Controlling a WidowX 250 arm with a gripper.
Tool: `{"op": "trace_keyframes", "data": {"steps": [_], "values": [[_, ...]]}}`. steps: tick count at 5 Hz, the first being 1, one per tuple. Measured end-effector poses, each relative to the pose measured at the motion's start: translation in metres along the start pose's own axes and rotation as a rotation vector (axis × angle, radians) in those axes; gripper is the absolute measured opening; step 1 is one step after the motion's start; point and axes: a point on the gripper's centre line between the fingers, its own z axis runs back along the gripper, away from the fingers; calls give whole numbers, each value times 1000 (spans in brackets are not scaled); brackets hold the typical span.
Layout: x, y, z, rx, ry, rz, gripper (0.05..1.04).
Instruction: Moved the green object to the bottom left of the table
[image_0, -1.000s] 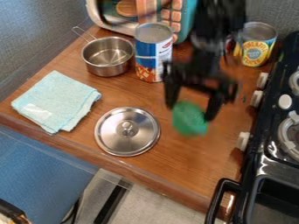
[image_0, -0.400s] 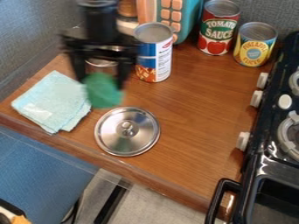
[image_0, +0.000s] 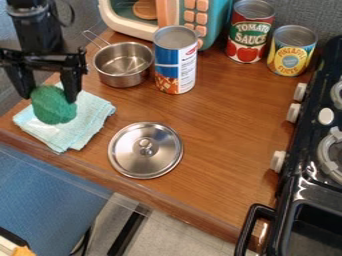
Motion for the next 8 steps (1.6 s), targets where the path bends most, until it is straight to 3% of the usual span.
{"op": "trace_keyframes", "data": {"steps": [2, 3, 4, 5, 6, 7, 8], "values": [[24, 18, -22, 30, -17, 62, 922], [37, 21, -23, 39, -33, 64, 955], [34, 21, -22, 50, -7, 59, 1002], [32, 18, -17, 51, 8, 44, 1000], [33, 17, 4, 43, -20, -8, 1000], [32, 7, 16, 40, -17, -93, 1000], [32, -1, 18, 33, -17, -165, 1000]]}}
